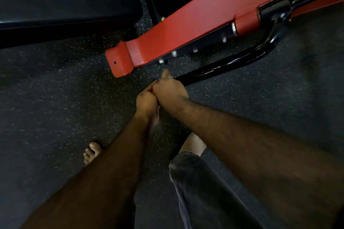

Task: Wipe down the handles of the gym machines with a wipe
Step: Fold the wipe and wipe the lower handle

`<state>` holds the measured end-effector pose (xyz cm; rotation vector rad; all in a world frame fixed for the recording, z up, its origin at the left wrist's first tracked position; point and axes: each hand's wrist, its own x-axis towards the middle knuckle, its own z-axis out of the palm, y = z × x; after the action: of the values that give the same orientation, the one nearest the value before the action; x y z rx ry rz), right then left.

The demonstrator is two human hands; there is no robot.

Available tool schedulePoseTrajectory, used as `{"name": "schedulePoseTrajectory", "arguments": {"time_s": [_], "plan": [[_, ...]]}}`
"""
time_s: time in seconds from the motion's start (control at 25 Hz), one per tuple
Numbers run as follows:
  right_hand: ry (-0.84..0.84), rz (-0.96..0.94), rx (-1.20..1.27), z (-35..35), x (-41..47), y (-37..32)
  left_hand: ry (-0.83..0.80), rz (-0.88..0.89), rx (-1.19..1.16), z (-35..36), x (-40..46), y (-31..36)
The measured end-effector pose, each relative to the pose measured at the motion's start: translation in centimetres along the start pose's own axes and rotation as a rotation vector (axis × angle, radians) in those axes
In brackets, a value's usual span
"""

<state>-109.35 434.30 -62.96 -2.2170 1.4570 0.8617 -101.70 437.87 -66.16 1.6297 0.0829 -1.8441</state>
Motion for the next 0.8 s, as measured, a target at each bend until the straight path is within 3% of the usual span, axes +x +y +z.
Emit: {"name": "schedulePoseTrajectory", "arguments": {"time_s": [0.12,0.28,0.4,0.64,0.8], "plan": [[-0.014,-0.021,-0.087,-2.4,-2.1,2.8,-0.075,-0.018,-0.045,0.0,-0.4,0.8],[0.077,0.254,-0.160,-8.0,-8.3,11.4,-0.115,-0.029,0.080,0.4,-0.7,1.5],[0.099,0.365,-0.083,-8.6,-9.1,12.7,-0.127,-0.007,0.157,0.3,-0.7,1.6],[0.005,0.068,0.078,0.5,-0.8,-0.5,-0.126,0.002,0.125,-0.1,-0.3,1.1],[-0.001,-0.015,0.049,-1.5,-2.6,1.6,-0.190,-0.012,0.217,-0.3,-0.5,1.7]]}}
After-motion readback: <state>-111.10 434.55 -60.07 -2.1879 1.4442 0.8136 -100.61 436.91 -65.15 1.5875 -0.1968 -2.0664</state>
